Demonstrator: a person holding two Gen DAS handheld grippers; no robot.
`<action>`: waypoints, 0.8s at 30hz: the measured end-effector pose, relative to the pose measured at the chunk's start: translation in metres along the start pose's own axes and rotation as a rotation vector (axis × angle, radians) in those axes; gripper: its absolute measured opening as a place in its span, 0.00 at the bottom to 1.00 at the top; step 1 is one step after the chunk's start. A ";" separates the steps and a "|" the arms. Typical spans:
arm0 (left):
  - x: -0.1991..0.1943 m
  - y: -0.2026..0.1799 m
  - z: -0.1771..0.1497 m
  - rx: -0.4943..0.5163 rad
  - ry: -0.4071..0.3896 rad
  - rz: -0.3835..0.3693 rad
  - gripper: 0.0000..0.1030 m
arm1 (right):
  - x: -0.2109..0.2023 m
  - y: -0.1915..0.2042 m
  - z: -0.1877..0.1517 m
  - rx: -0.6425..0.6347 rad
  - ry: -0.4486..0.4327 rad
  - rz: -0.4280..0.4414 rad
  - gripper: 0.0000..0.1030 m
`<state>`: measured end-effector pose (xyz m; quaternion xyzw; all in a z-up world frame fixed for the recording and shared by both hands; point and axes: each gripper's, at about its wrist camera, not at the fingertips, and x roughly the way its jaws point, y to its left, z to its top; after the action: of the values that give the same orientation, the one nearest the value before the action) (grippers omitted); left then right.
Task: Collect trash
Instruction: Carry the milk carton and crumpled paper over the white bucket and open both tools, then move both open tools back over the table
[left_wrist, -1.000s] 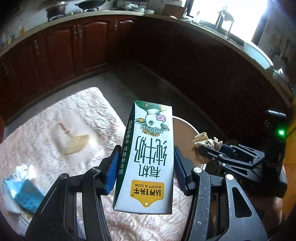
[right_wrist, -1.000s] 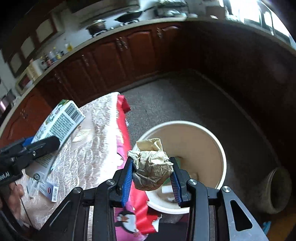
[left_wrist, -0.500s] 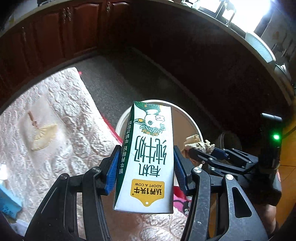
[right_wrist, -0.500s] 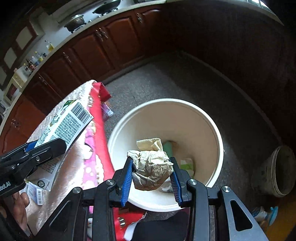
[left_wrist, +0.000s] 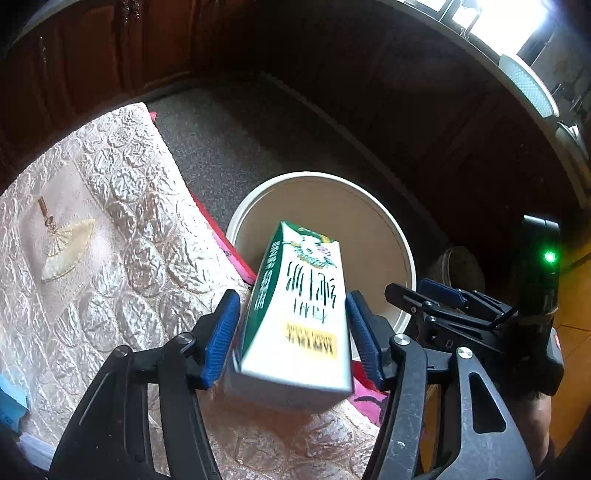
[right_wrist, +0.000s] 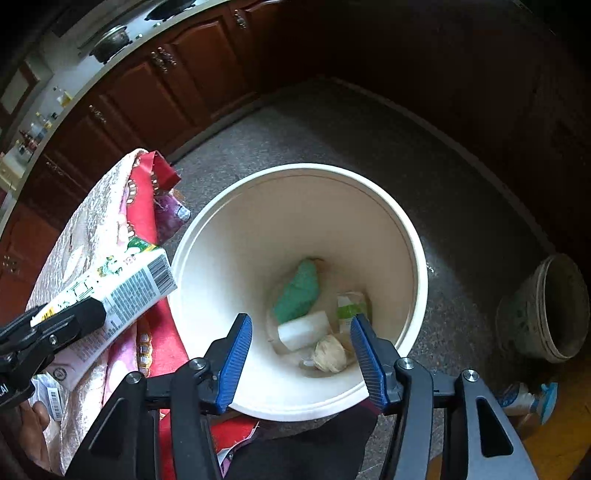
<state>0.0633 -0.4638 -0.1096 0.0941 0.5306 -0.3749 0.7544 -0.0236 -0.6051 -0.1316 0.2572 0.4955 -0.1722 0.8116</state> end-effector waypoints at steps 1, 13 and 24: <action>0.000 0.001 -0.001 0.001 -0.001 0.001 0.57 | -0.001 -0.001 0.000 0.003 -0.002 0.003 0.55; -0.022 0.000 -0.010 -0.008 -0.039 -0.017 0.65 | -0.017 -0.005 0.002 0.027 -0.036 0.000 0.58; -0.045 -0.001 -0.020 0.002 -0.084 0.007 0.65 | -0.030 0.000 0.004 0.024 -0.057 0.006 0.59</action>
<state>0.0411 -0.4327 -0.0782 0.0809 0.4977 -0.3762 0.7773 -0.0342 -0.6069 -0.1032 0.2636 0.4691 -0.1830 0.8228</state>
